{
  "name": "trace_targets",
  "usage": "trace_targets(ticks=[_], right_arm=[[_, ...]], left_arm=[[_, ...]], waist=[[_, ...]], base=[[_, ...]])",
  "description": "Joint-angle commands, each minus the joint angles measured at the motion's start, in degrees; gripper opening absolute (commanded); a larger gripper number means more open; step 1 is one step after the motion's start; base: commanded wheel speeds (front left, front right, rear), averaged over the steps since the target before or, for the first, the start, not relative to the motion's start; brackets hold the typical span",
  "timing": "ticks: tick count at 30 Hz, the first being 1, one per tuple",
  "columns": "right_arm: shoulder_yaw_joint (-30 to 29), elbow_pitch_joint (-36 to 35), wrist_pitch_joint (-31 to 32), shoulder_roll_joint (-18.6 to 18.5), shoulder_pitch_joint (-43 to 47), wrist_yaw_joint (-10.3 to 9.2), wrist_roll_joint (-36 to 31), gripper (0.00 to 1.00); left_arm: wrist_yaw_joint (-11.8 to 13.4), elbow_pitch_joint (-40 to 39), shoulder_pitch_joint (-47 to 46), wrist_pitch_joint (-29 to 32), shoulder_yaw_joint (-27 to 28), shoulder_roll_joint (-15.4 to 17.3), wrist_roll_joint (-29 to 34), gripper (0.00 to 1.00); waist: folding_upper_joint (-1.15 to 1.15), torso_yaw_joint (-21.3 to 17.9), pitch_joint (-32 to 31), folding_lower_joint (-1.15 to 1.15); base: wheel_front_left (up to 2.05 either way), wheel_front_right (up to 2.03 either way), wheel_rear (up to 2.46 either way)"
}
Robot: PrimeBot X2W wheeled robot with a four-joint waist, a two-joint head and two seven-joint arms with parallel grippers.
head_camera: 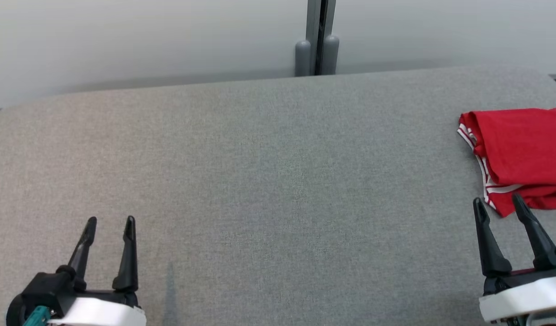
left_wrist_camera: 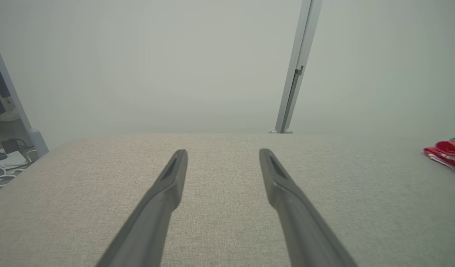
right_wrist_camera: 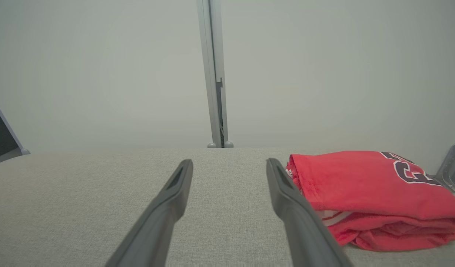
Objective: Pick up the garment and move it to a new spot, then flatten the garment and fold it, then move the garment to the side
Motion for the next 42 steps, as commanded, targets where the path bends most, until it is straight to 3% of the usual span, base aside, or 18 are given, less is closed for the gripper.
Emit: trace_targets(ticks=[1, 13, 42], right_arm=[[-0.4, -0.5, 0.3, 0.0, 1.1, 0.0, -0.2, 1.0], [-2.6, -4.3, 2.4, 0.4, 5.3, 0.0, -0.7, 1.0], [-2.4, -4.5, 2.2, 0.8, 5.1, 0.0, -0.4, 1.0]], left_arm=[[-0.1, -0.2, 0.7, 0.2, -0.3, 0.4, 0.1, 1.0], [0.4, -1.0, 3.2, 1.5, -1.2, 1.0, -0.2, 1.0], [1.3, -0.1, 2.6, 0.6, -1.8, 1.7, -1.2, 1.0]], waist=[[0.0, 0.0, -1.2, 0.0], [0.0, 0.4, -3.7, 0.0], [0.0, 0.2, -3.0, 0.0]], base=[[0.0, 0.0, 0.0], [0.0, 0.0, 0.0], [0.0, 0.0, 0.0]])
